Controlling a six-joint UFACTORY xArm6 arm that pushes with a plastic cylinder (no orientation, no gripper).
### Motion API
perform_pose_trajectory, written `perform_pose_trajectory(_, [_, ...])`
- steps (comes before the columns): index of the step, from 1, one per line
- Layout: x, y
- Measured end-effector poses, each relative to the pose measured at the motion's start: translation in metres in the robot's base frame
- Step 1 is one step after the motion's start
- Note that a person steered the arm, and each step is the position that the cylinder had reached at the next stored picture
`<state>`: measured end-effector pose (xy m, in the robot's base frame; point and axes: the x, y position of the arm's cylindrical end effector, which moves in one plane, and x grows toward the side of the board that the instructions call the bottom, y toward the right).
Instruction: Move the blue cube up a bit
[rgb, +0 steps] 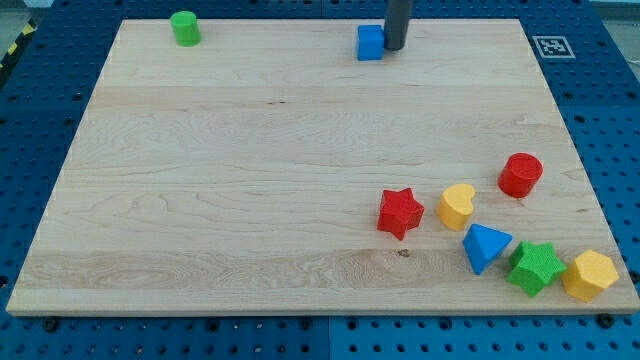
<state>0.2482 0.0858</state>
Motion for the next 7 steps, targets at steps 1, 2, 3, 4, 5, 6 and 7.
perform_pose_trajectory(1, [0.0,-0.016])
perform_pose_trajectory(2, [0.002,-0.003])
perform_pose_trajectory(3, [0.018,-0.005])
perform_pose_trajectory(4, [0.038,-0.028])
perform_pose_trajectory(5, [0.042,-0.063])
perform_pose_trajectory(6, [0.042,-0.066])
perform_pose_trajectory(7, [0.042,-0.066])
